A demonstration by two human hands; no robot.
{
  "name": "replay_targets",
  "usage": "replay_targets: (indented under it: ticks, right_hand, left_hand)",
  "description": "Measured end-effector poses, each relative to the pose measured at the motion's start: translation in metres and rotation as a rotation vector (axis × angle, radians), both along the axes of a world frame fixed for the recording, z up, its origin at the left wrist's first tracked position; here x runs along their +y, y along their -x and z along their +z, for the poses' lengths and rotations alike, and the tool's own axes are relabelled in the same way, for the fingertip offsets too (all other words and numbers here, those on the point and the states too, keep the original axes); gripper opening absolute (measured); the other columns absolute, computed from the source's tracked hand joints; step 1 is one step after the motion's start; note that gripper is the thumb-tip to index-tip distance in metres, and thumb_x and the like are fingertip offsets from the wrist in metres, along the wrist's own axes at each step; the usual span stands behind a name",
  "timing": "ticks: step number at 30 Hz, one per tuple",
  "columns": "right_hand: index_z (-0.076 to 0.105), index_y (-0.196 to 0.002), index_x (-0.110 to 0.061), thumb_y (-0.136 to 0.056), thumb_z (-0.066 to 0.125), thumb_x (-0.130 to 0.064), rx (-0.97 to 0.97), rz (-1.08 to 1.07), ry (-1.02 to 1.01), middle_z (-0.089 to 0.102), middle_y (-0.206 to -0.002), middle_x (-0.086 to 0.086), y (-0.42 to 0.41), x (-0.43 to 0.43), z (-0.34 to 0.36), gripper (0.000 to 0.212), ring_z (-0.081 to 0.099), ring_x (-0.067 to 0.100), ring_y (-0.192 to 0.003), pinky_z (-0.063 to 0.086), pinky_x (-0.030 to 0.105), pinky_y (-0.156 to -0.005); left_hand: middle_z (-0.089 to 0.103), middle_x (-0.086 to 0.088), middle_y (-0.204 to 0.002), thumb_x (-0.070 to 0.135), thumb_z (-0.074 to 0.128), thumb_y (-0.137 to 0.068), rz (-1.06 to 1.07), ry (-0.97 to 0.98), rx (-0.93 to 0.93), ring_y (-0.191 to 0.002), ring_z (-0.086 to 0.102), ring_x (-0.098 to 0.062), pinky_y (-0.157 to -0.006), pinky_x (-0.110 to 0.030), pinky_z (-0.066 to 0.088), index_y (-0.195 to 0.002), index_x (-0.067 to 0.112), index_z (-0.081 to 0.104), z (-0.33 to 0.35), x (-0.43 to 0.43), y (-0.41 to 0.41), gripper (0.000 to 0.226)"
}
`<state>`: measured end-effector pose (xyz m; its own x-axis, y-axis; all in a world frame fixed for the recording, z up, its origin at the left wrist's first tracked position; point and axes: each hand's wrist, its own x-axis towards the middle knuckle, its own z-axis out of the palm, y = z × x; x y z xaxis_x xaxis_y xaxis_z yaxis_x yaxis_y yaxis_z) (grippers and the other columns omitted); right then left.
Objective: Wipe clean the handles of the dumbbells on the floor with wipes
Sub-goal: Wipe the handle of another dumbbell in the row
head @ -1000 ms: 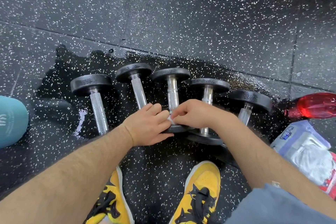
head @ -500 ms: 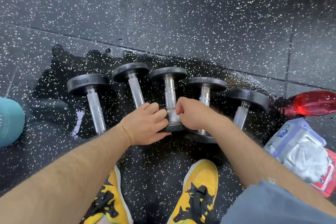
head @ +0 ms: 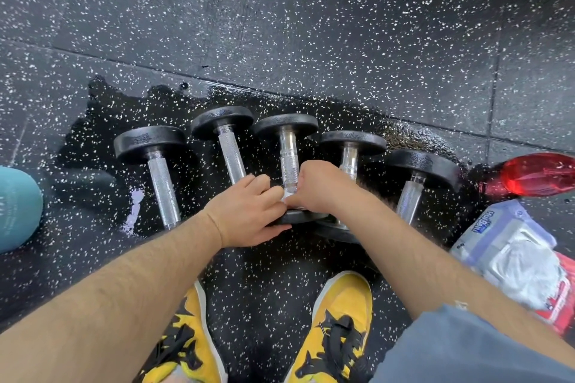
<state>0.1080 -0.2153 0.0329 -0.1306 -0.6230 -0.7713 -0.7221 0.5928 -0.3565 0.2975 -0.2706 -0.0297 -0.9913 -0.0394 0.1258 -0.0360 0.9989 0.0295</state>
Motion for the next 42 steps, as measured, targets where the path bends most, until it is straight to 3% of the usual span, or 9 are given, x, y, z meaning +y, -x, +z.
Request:
replay_targets:
  ticks: [5,8,10,15,27,31,35,38,42]
  right_hand:
    - [0.041,-0.070,-0.016,-0.086,0.060,-0.007,0.015,-0.002,-0.018,0.041,-0.064,-0.001,-0.001,0.000,-0.003,0.026,0.038,0.019,-0.056,0.029,0.028,-0.047]
    - [0.052,-0.092,-0.012,-0.090,0.055,-0.004,-0.002,-0.014,0.000,0.053,-0.082,0.003,0.004,0.005,0.001,0.008,0.051,0.020,-0.074,0.036,0.028,-0.053]
    - [0.050,-0.109,-0.009,-0.093,0.049,-0.002,-0.019,-0.035,0.011,0.054,-0.092,0.003,0.004,0.009,0.003,0.018,0.050,0.018,-0.079,0.036,0.028,-0.057]
    - [0.047,-0.111,-0.011,-0.093,0.047,0.000,-0.053,-0.139,0.062,0.057,-0.100,0.006,-0.002,0.013,-0.003,0.022,0.050,0.015,-0.078,0.042,0.031,-0.065]
    - [0.044,-0.122,-0.021,-0.091,0.065,-0.037,-0.112,-0.286,0.085,0.066,-0.095,-0.002,0.005,0.021,-0.012,0.041,0.064,0.015,-0.084,0.053,0.035,-0.075]
    - [0.043,-0.135,-0.016,-0.099,0.051,-0.026,-0.041,-0.424,0.228,0.061,-0.095,-0.004,0.001,0.017,-0.018,0.038,0.061,0.014,-0.085,0.049,0.033,-0.070]
    - [0.053,-0.122,-0.010,-0.101,0.046,-0.037,0.051,-0.431,0.302,0.063,-0.096,0.002,-0.007,0.003,-0.024,0.035,0.062,0.021,-0.085,0.050,0.036,-0.067]
    - [0.056,-0.109,-0.010,-0.089,0.061,-0.061,0.104,-0.356,0.252,0.061,-0.096,0.000,-0.016,-0.007,-0.029,0.055,0.059,0.021,-0.089,0.052,0.037,-0.073]
    - [0.055,-0.098,-0.014,-0.078,0.073,-0.062,0.151,-0.357,0.218,0.059,-0.090,-0.006,-0.013,-0.014,-0.034,0.055,0.056,0.017,-0.083,0.042,0.032,-0.062]
  left_hand:
    - [0.051,-0.001,-0.086,0.052,0.054,-0.097,0.004,-0.019,0.003,-0.078,0.038,-0.022,-0.067,-0.035,0.039,-0.089,0.015,0.067,0.000,0.001,-0.001,0.040]
    - [0.051,-0.001,-0.085,0.052,0.059,-0.095,0.010,-0.017,0.015,-0.078,0.039,-0.022,-0.067,-0.035,0.039,-0.086,0.015,0.066,0.000,0.000,0.000,0.039]
    - [0.050,-0.001,-0.085,0.051,0.056,-0.096,0.008,-0.015,0.028,-0.077,0.040,-0.023,-0.067,-0.035,0.037,-0.084,0.014,0.065,0.000,0.000,0.000,0.040]
    - [0.051,-0.001,-0.086,0.051,0.050,-0.098,-0.001,-0.018,0.034,-0.078,0.040,-0.023,-0.069,-0.035,0.038,-0.083,0.014,0.065,0.001,0.000,0.000,0.042]
    - [0.051,-0.001,-0.085,0.053,0.057,-0.096,-0.014,-0.008,0.033,-0.078,0.043,-0.023,-0.067,-0.036,0.043,-0.085,0.015,0.064,-0.001,-0.001,-0.002,0.041]
    - [0.049,-0.001,-0.086,0.054,0.052,-0.098,-0.007,-0.009,0.053,-0.080,0.041,-0.023,-0.067,-0.036,0.044,-0.084,0.015,0.065,-0.001,-0.001,-0.002,0.043]
    - [0.050,0.000,-0.086,0.054,0.053,-0.097,-0.009,-0.013,0.062,-0.078,0.042,-0.023,-0.066,-0.035,0.044,-0.083,0.016,0.066,-0.002,-0.001,-0.001,0.042]
    - [0.052,-0.001,-0.085,0.054,0.057,-0.094,0.005,-0.014,0.070,-0.078,0.044,-0.023,-0.066,-0.036,0.045,-0.082,0.016,0.067,-0.002,-0.001,0.000,0.041]
    - [0.052,-0.001,-0.084,0.056,0.064,-0.089,0.019,-0.027,0.064,-0.078,0.044,-0.023,-0.067,-0.036,0.044,-0.081,0.015,0.067,0.001,0.001,0.001,0.042]
